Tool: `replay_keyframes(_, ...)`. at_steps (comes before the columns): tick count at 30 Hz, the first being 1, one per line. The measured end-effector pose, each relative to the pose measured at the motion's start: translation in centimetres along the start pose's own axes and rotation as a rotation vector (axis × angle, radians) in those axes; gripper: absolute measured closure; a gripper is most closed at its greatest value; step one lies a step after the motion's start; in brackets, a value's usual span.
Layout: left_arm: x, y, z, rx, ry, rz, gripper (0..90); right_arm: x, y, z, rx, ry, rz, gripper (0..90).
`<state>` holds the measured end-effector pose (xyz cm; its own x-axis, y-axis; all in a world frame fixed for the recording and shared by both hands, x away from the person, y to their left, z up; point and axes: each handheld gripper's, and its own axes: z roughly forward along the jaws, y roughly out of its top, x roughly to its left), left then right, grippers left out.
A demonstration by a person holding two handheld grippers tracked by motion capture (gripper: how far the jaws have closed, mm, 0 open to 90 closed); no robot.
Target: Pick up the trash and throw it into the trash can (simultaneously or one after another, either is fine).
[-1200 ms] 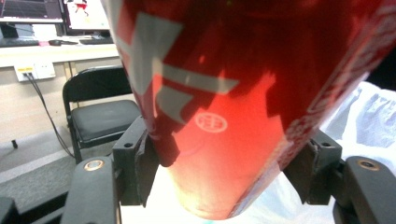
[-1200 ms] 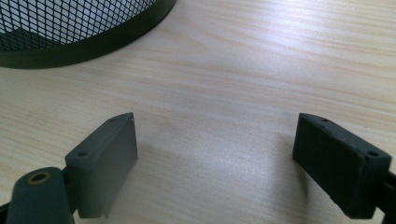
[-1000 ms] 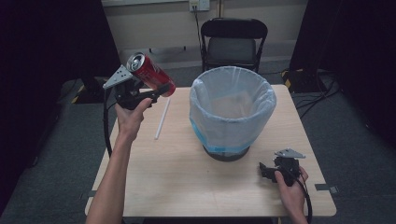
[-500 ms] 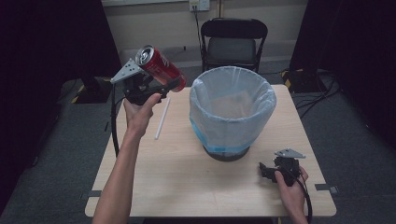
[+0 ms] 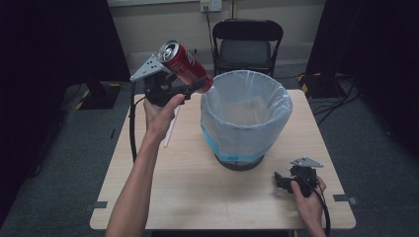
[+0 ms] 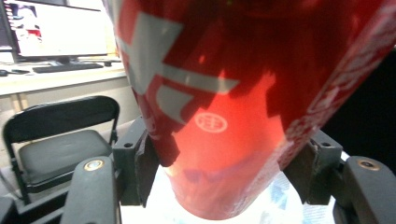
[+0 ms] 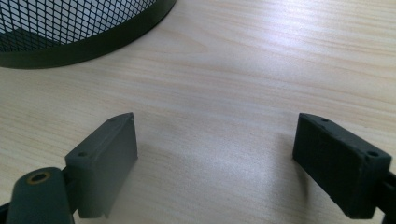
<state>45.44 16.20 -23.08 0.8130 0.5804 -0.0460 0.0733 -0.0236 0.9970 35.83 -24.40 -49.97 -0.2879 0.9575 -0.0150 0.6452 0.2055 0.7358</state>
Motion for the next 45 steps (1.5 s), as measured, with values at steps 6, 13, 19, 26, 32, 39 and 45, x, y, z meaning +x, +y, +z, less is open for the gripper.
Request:
replay_keyframes(6,-0.6,-0.2,1.4,0.019,-0.047,-0.014,34.4,0.0,0.0,0.0,0.0,0.0,0.0,12.9)
replay_keyframes(13,-0.9,-0.8,2.4,0.034,-0.067,-0.002,34.2,0.0,0.0,0.0,0.0,0.0,0.0,12.9)
replay_keyframes(19,-1.1,-0.9,3.0,0.037,-0.096,0.0,33.9,0.0,0.0,0.0,0.0,0.0,0.0,13.0)
replay_keyframes(26,-1.1,-1.2,3.6,0.057,-0.125,-0.006,27.7,0.0,0.0,0.0,0.0,0.0,0.0,13.0)
replay_keyframes(32,-1.0,-1.3,3.7,0.067,-0.116,-0.009,25.1,0.0,0.0,0.0,0.0,0.001,-0.001,12.9)
replay_keyframes(39,-0.7,-1.3,3.2,0.066,-0.099,0.004,22.7,0.0,0.0,0.0,0.0,0.001,-0.001,12.9)
replay_keyframes(45,-0.3,-1.5,2.7,0.059,-0.098,-0.036,22.8,0.0,0.0,0.0,0.0,0.001,-0.001,12.9)
